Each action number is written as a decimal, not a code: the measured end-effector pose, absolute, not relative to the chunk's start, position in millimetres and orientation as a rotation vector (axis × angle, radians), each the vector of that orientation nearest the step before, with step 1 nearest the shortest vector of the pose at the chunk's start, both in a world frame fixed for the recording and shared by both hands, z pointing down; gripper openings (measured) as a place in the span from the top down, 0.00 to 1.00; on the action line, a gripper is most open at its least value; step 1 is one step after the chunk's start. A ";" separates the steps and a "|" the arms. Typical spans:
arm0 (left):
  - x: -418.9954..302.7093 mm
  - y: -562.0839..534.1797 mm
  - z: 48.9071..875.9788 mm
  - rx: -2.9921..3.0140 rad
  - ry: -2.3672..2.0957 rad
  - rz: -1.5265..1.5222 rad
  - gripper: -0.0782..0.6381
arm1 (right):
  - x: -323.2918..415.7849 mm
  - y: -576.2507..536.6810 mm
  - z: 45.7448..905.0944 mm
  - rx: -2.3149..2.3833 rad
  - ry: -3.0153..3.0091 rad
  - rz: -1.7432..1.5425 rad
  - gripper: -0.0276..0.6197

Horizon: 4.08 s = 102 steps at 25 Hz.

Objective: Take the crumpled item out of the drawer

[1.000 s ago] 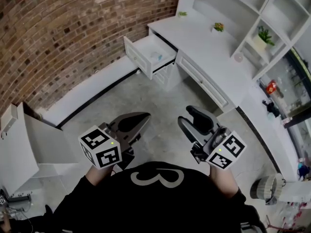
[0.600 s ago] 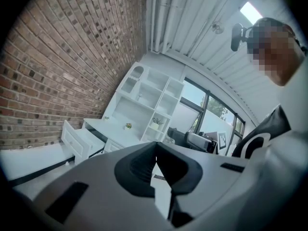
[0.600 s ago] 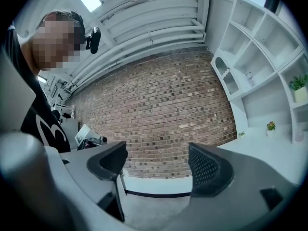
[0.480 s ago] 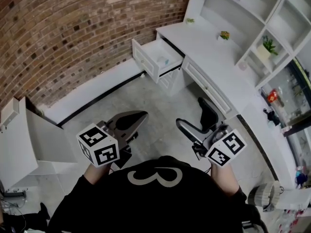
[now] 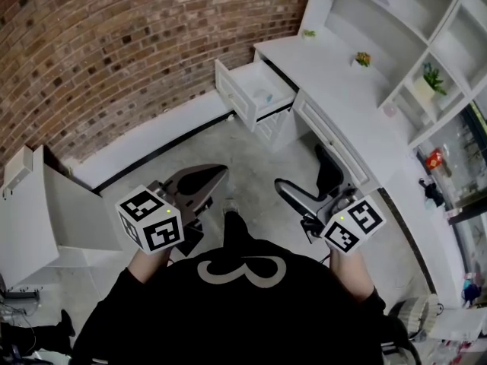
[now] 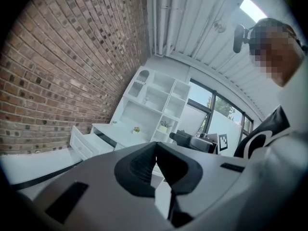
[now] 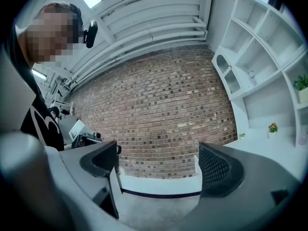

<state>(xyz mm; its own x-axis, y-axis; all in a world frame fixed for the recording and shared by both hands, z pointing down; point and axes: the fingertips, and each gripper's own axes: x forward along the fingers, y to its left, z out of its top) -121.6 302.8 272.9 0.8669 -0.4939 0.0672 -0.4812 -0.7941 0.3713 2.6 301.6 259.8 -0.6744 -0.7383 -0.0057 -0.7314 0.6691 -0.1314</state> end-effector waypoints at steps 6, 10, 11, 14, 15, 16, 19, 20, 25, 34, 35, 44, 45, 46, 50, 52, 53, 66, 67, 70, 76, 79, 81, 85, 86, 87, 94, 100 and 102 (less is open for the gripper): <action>-119.8 260.0 277.6 2.658 -0.745 -0.024 0.89 | 8.4 255.7 270.1 -1.243 2.797 -0.217 0.14; -114.8 216.0 286.0 2.636 -0.748 -0.009 0.89 | 13.1 211.6 281.9 -1.255 2.794 -0.255 0.11; -112.8 203.9 288.8 2.628 -0.747 -0.002 0.89 | 15.2 198.8 285.1 -1.259 2.792 -0.266 0.11; -107.0 163.9 298.3 2.607 -0.742 0.020 0.89 | 22.4 155.8 295.6 -1.271 2.791 -0.308 0.10; -105.9 149.2 301.2 2.600 -0.741 0.023 0.89 | 24.4 140.5 299.4 -1.276 2.793 -0.323 0.09; -105.6 133.9 304.0 2.588 -0.746 0.027 0.89 | 25.8 125.0 303.5 -1.281 2.795 -0.337 0.09; -106.0 85.8 313.4 2.543 -0.775 0.049 0.89 | 27.2 78.5 316.2 -1.284 2.807 -0.382 0.07; -105.2 69.6 316.7 2.532 -0.780 0.056 0.89 | 27.5 63.3 320.2 -1.281 2.811 -0.398 0.07; -91.5 -1.8 330.3 2.507 -0.764 0.097 0.89 | 31.6 -3.9 337.8 -1.267 2.827 -0.465 0.07; -64.4 -89.5 341.2 2.512 -0.713 0.154 0.89 | 49.0 -84.9 350.2 -1.310 2.833 -0.471 0.06; -62.3 -95.0 341.6 2.516 -0.711 0.153 0.89 | 51.6 -89.7 350.2 -1.313 2.829 -0.470 0.06; -50.3 -115.2 335.5 2.560 -0.693 0.151 0.89 | 67.1 -107.6 345.6 -1.364 2.856 -0.418 0.06; -49.1 -115.9 335.3 2.565 -0.689 0.150 0.89 | 67.3 -108.1 346.2 -1.364 2.864 -0.414 0.06; -47.9 -116.5 335.4 2.569 -0.687 0.149 0.89 | 66.9 -108.6 347.4 -1.363 2.873 -0.411 0.06; -44.1 -116.2 339.4 2.573 -0.680 0.156 0.89 | 64.7 -107.6 356.6 -1.362 2.910 -0.433 0.06; -43.9 -117.1 342.3 2.572 -0.677 0.158 0.89 | 64.8 -109.1 362.2 -1.375 2.919 -0.441 0.06; -44.2 -118.0 344.1 2.570 -0.677 0.158 0.89 | 64.8 -110.5 365.4 -1.381 2.923 -0.446 0.06; -44.7 -170.2 377.4 2.521 -0.629 0.214 0.89 | 57.9 -165.0 411.4 -1.443 2.955 -0.574 0.06; -44.0 -177.3 380.4 2.517 -0.624 0.221 0.89 | 57.9 -172.2 415.4 -1.447 2.955 -0.590 0.06; -41.5 -198.6 390.2 2.495 -0.608 0.244 0.89 | 58.3 -193.4 429.7 -1.464 2.953 -0.643 0.06; -38.3 -239.1 404.8 2.467 -0.584 0.282 0.89 | 61.5 -232.6 465.4 -1.543 2.961 -0.731 0.06; -38.1 -256.6 413.1 2.450 -0.577 0.298 0.89 | 62.5 -249.4 486.4 -1.575 2.965 -0.794 0.06; -37.8 -266.7 419.0 2.439 -0.573 0.311 0.89 | 64.0 -259.0 502.9 -1.596 2.976 -0.844 0.06; -40.2 -283.8 431.8 2.414 -0.565 0.341 0.89 | 66.6 -279.8 534.1 -1.666 2.984 -0.911 0.07; -41.0 -287.6 435.3 2.407 -0.562 0.345 0.89 | 67.1 -283.6 543.5 -1.685 2.990 -0.934 0.07; -41.6 -291.5 438.7 2.399 -0.559 0.349 0.89 | 67.6 -287.4 553.3 -1.701 2.998 -0.958 0.07; -41.9 -320.6 454.6 2.371 -0.530 0.381 0.89 | 67.6 -310.6 611.7 -1.740 2.999 -1.165 0.10; -39.5 -343.4 465.2 2.361 -0.496 0.411 0.89 | 68.8 -329.2 657.7 -1.764 2.970 -1.311 0.10; -38.6 -350.2 468.2 2.356 -0.490 0.419 0.89 | 70.4 -333.7 670.3 -1.778 2.949 -1.372 0.10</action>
